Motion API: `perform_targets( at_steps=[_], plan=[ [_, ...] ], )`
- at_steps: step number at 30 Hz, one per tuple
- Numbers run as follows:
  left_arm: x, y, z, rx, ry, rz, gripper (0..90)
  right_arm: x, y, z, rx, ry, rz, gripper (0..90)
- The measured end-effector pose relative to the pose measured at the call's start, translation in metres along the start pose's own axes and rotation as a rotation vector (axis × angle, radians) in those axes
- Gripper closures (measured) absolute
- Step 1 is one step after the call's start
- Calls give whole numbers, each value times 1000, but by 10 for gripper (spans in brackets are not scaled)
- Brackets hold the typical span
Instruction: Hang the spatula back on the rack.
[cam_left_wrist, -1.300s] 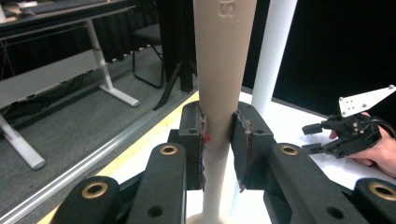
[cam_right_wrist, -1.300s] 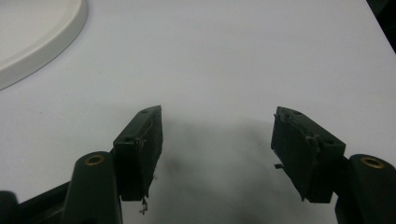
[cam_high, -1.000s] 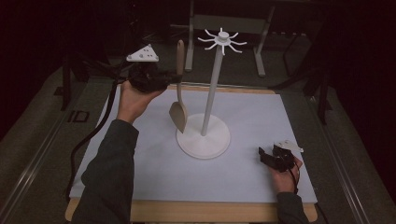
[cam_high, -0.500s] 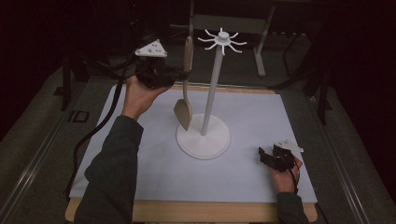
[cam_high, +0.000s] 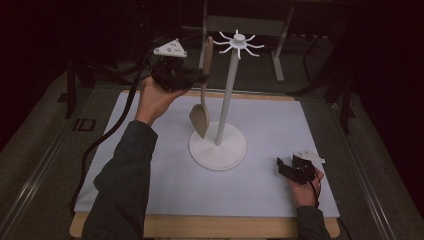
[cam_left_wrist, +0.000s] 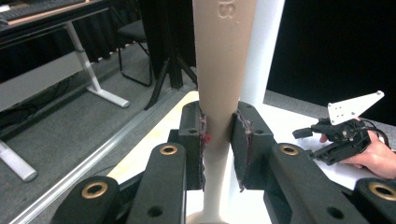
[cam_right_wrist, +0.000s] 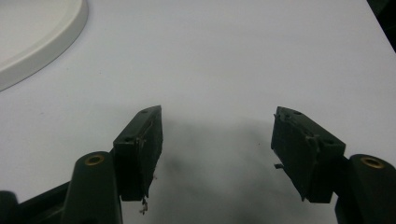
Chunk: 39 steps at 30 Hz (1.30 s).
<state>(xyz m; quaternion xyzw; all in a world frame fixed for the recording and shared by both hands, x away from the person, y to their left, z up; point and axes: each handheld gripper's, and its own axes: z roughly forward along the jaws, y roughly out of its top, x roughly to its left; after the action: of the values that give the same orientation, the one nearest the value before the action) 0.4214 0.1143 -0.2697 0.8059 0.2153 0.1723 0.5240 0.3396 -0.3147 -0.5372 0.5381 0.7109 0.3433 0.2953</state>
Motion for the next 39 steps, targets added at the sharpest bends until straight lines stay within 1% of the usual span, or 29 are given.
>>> perform_targets(
  at_steps=[3,7,8,13,17,20,22,27,28,30,31,35,37,39],
  plan=[
    [0,1,2,6,-2,0,753,0,0,0,0,1,1,336],
    [0,3,4,14,-23,-1,752,0,0,0,0,0,0,336],
    [0,3,5,16,-25,6,752,0,0,0,0,0,-1,336],
    [-2,3,6,15,-24,5,752,0,0,0,0,1,-1,336],
    [-4,1,4,9,-19,3,752,0,0,0,-1,0,2,336],
    [-6,-2,0,-5,-4,2,751,0,0,0,-1,0,1,336],
    [-8,-4,-2,-16,-8,-9,752,0,0,0,-1,0,2,336],
    [-13,-9,-9,-32,-16,-1,751,0,0,0,1,-2,-1,336],
    [-14,-10,-10,-38,-21,10,752,0,0,0,1,-2,-1,336],
    [-18,-10,-12,-30,0,28,752,0,0,0,2,-2,-2,336],
    [-19,-11,-13,-29,1,34,752,0,0,0,3,-2,-3,336],
    [-25,-10,-14,-37,-20,51,752,0,0,0,2,-3,-3,336],
    [-29,-9,-14,-33,-17,69,752,0,0,0,2,-4,-3,336],
    [-32,-7,-13,-26,-15,77,752,0,0,0,2,-4,-4,336]
  ],
)
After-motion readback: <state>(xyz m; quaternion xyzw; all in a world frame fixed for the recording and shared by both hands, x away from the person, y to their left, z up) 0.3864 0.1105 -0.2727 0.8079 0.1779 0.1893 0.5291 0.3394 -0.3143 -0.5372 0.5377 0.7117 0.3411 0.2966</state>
